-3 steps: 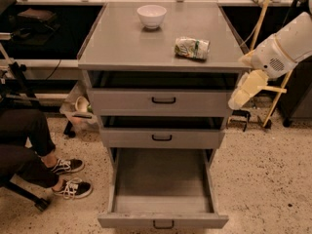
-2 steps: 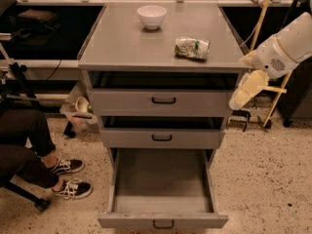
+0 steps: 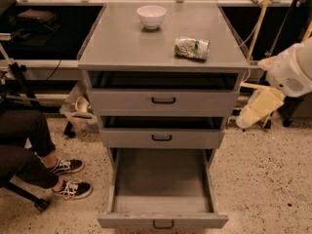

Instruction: Pick 7up can from bottom drawer and place on counter

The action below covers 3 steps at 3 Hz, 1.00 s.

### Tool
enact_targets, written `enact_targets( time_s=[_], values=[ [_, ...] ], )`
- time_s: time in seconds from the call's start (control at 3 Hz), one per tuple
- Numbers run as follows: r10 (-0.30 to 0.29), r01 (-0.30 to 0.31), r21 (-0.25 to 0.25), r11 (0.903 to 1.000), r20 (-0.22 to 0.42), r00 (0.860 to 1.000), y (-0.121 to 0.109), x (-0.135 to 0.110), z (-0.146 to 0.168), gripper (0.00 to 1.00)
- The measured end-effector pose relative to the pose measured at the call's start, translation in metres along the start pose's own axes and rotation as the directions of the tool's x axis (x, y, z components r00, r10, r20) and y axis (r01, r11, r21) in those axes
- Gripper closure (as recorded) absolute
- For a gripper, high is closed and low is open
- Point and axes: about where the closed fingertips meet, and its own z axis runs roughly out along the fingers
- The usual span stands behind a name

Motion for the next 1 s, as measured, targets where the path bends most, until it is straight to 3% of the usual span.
enact_targets(
  time_s=[0.33,0.67,1.0],
  values=[
    [0.048,-0.045,0.169,0.9846,-0.011,0.999,0.043,0.008,-0.049,0.0],
    [0.061,-0.05,0.18,0.9825,-0.052,0.997,0.07,0.026,-0.054,0.0],
    [0.059,-0.049,0.177,0.983,-0.052,0.997,0.07,0.026,-0.053,0.0]
  ],
)
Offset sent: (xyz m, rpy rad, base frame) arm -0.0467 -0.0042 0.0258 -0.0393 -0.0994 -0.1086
